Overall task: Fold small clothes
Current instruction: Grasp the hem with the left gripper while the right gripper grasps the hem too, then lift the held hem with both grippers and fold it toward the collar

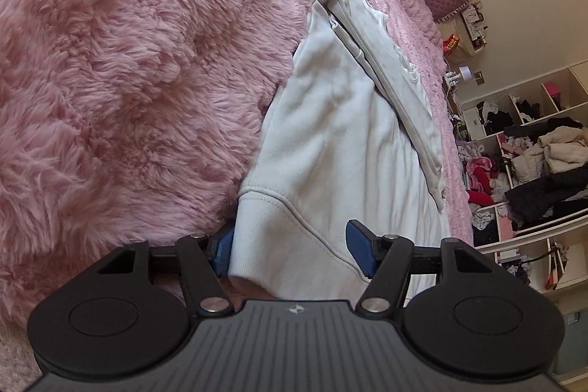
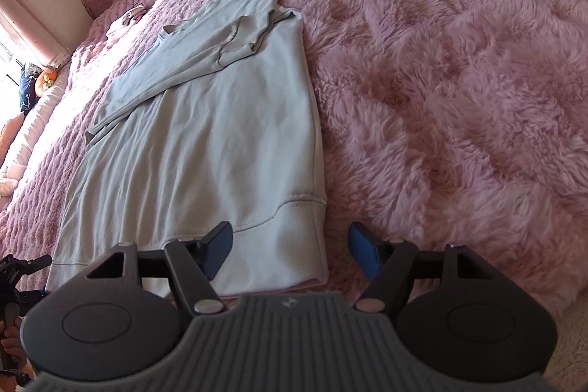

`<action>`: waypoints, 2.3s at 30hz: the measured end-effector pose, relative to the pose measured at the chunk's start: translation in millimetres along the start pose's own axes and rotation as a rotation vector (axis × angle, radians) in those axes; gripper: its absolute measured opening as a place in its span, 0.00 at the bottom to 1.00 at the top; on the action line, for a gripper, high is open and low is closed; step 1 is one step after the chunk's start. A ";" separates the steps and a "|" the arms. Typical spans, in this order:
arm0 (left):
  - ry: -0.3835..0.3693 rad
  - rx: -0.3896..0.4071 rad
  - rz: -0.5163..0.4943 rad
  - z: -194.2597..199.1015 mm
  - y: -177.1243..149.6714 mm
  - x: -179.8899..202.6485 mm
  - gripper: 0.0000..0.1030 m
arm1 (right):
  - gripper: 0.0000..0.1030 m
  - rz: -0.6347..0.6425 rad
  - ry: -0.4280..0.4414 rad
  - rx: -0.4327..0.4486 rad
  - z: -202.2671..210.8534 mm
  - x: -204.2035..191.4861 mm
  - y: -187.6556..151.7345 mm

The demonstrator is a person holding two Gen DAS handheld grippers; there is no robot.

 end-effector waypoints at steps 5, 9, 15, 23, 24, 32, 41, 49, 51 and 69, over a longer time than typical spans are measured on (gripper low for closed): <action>-0.111 -0.017 0.089 -7.2 7.2 -7.6 0.71 | 0.63 -0.075 0.090 -0.040 -4.2 -2.5 -1.1; -0.135 -0.031 0.096 -12.4 10.1 -9.2 0.71 | 0.55 -0.066 0.072 -0.048 -8.1 -6.1 -0.1; -0.102 -0.045 0.032 -13.4 9.8 -2.9 0.49 | 0.18 -0.061 0.105 -0.055 -6.0 -7.3 2.0; -0.099 -0.117 -0.037 -18.3 3.3 12.7 0.05 | 0.07 -0.072 0.139 -0.083 -5.8 -10.2 4.9; -0.107 -0.116 -0.039 -18.1 4.4 14.3 0.05 | 0.07 -0.081 0.147 -0.081 -4.9 -9.8 5.5; -0.277 -0.058 -0.004 -18.8 23.4 41.4 0.04 | 0.05 -0.228 0.271 -0.018 9.9 -5.3 31.5; -0.370 0.017 -0.070 -48.4 99.6 83.3 0.04 | 0.03 -0.353 0.371 0.145 13.9 -17.2 114.2; -0.402 0.062 -0.113 -103.3 194.5 106.8 0.04 | 0.02 -0.385 0.360 0.256 -16.9 -35.1 209.1; -0.401 0.067 -0.121 -118.7 215.2 109.8 0.04 | 0.02 -0.372 0.345 0.272 -32.7 -44.6 237.4; -0.299 0.068 -0.097 -235.7 328.0 62.8 0.05 | 0.01 -0.350 0.230 0.257 -209.8 -90.0 380.9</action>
Point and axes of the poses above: each gripper's, at about its wrist camera, not at the fingertips, and z roughly against the way its jaws point, x to its right, y to its top, the point moved 6 cm from there along -z, roughly the way its jaws point, and after that the axes turned 11 degrees about -y, right-handed, at the moved point
